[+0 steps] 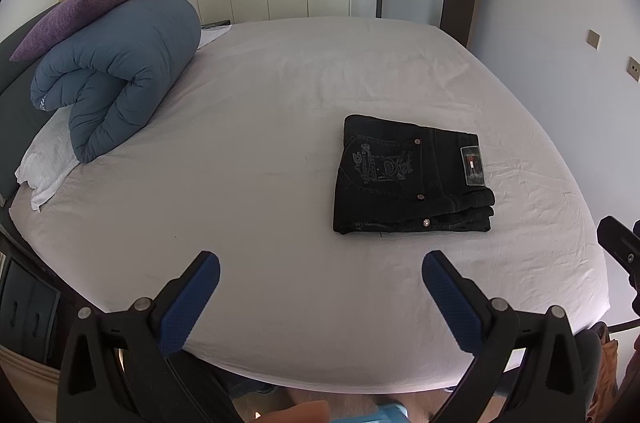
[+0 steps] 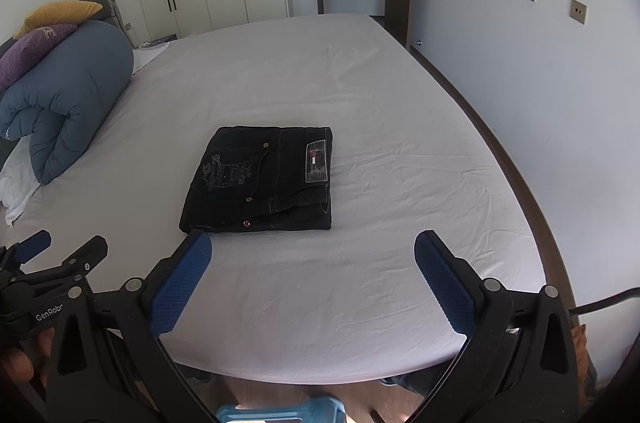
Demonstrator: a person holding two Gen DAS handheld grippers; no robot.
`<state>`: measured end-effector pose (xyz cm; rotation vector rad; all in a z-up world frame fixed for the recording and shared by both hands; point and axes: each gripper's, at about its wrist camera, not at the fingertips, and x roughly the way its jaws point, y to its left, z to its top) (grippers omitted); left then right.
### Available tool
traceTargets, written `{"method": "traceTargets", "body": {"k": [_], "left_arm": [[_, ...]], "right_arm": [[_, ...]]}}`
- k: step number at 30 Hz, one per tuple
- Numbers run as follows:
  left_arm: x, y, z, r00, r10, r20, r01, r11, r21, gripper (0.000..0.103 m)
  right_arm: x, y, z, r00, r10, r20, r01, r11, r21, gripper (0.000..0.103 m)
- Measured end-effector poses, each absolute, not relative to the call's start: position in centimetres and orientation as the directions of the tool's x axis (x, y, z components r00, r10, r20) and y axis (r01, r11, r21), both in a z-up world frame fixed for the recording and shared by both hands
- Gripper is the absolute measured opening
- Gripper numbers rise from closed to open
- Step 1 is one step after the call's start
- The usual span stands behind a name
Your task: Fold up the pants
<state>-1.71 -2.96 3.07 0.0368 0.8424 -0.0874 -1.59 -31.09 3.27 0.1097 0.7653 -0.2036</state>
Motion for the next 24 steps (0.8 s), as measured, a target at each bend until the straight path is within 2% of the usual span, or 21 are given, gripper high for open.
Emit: {"method": "traceTargets", "body": {"k": [24], "left_arm": [[-1.2,-3.1,2.3,0.642,-0.067,-0.764,0.101,0.995,-0.003,0.103]], "right_arm": [[-0.4,-30.0,2.0,0.674,-0.114,-0.729,0.193,0.981,0.024,0.103]]}}
